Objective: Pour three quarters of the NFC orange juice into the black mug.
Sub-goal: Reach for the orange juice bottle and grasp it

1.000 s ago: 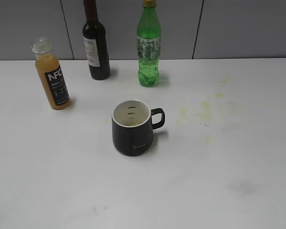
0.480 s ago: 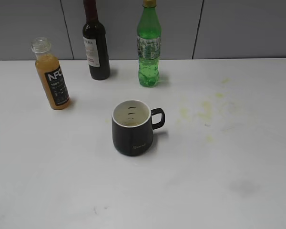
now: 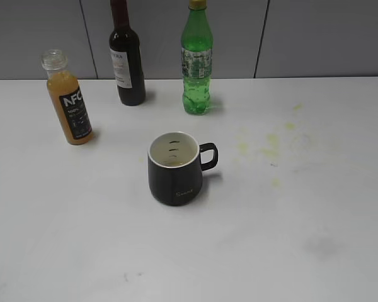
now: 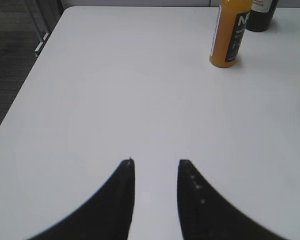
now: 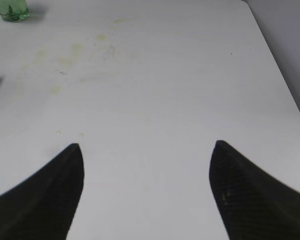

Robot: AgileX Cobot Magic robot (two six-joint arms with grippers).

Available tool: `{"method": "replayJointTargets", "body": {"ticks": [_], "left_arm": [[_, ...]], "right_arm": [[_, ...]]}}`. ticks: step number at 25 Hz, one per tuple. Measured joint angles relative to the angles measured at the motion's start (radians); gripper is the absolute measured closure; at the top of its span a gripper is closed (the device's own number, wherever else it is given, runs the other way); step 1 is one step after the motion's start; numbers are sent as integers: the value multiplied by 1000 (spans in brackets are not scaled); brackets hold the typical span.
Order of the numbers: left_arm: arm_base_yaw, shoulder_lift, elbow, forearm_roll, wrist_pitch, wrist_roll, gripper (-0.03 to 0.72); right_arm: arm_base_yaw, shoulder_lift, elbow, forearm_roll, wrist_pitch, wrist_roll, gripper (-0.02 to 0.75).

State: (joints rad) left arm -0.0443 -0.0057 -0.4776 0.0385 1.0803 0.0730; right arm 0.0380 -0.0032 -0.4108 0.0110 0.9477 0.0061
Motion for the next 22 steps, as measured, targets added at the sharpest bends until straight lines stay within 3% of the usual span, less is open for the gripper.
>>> {"method": "replayJointTargets", "body": {"ticks": [18, 20, 22], "left_arm": [[0, 0, 0, 0, 0, 0, 447], [0, 0, 0, 0, 0, 0, 393], [0, 0, 0, 0, 0, 0, 256]], "right_arm": [[0, 0, 0, 1, 0, -6, 145], [0, 0, 0, 1, 0, -6, 145], [0, 0, 0, 1, 0, -6, 145]]}}
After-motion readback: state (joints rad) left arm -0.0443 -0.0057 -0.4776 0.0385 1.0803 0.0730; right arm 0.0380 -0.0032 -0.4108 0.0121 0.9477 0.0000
